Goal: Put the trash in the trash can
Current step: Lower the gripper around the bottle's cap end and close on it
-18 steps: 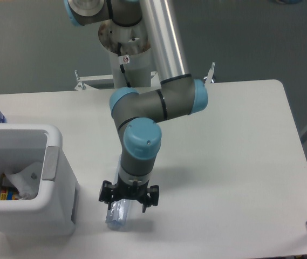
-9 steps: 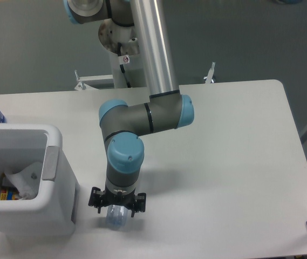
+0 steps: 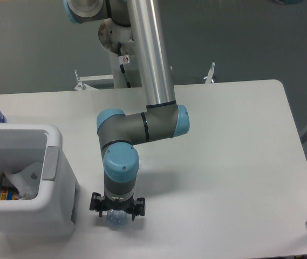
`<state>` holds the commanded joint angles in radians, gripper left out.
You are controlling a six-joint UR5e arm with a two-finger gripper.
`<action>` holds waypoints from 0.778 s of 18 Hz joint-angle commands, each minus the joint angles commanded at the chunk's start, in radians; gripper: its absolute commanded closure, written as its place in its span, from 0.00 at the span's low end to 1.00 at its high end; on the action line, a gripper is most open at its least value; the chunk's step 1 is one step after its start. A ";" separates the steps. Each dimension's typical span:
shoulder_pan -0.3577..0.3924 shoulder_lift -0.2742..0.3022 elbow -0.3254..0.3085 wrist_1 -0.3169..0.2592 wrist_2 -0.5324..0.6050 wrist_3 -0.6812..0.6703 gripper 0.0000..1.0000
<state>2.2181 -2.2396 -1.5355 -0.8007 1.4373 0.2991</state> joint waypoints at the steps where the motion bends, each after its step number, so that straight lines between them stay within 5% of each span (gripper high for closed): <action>1: 0.000 0.000 0.000 0.000 0.000 0.000 0.07; 5: -0.002 0.008 -0.002 0.000 0.027 -0.002 0.32; 14: -0.009 0.014 -0.008 0.000 0.041 0.000 0.33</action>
<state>2.2089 -2.2258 -1.5432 -0.8007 1.4788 0.2991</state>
